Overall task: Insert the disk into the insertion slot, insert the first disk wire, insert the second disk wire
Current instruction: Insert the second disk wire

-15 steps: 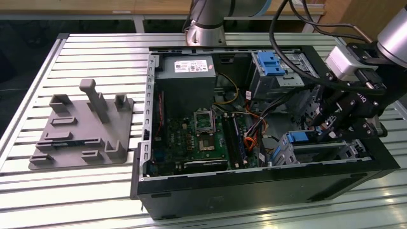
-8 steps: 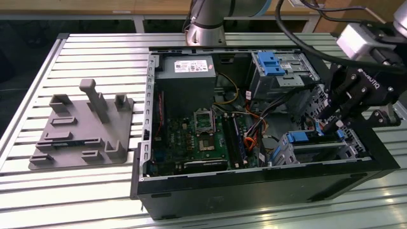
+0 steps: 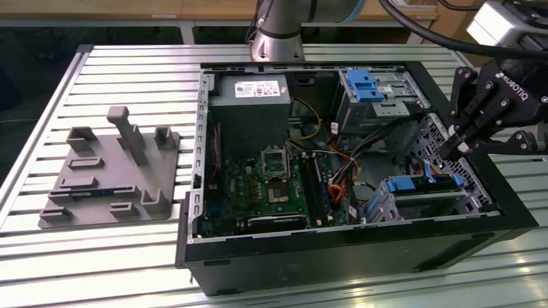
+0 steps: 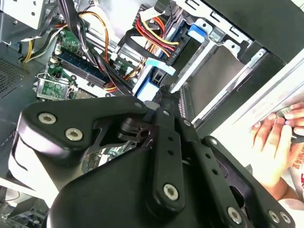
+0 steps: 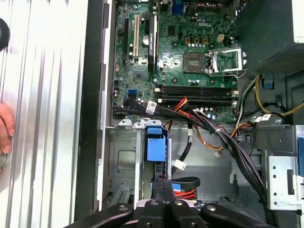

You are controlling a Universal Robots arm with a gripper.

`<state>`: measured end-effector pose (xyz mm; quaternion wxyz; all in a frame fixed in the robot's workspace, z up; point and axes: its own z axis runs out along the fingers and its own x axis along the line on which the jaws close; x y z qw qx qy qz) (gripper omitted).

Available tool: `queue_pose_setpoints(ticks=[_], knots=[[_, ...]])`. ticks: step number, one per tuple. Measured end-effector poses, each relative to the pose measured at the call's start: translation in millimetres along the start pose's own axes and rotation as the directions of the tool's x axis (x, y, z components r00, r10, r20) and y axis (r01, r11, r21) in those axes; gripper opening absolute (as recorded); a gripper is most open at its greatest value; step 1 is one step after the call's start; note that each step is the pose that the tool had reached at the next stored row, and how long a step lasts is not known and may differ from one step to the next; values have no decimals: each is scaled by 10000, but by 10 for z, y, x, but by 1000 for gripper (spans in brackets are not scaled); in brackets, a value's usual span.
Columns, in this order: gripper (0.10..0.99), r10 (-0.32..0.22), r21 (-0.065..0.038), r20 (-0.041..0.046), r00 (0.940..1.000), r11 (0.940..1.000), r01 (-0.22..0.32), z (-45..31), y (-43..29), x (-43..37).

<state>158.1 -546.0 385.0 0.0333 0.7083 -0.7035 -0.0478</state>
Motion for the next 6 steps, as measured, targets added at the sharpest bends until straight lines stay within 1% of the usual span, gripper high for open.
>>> queue_pose_setpoints(ticks=[6], knots=[[102,1,0,-4,10000,10000,-1,-2,2,0]])
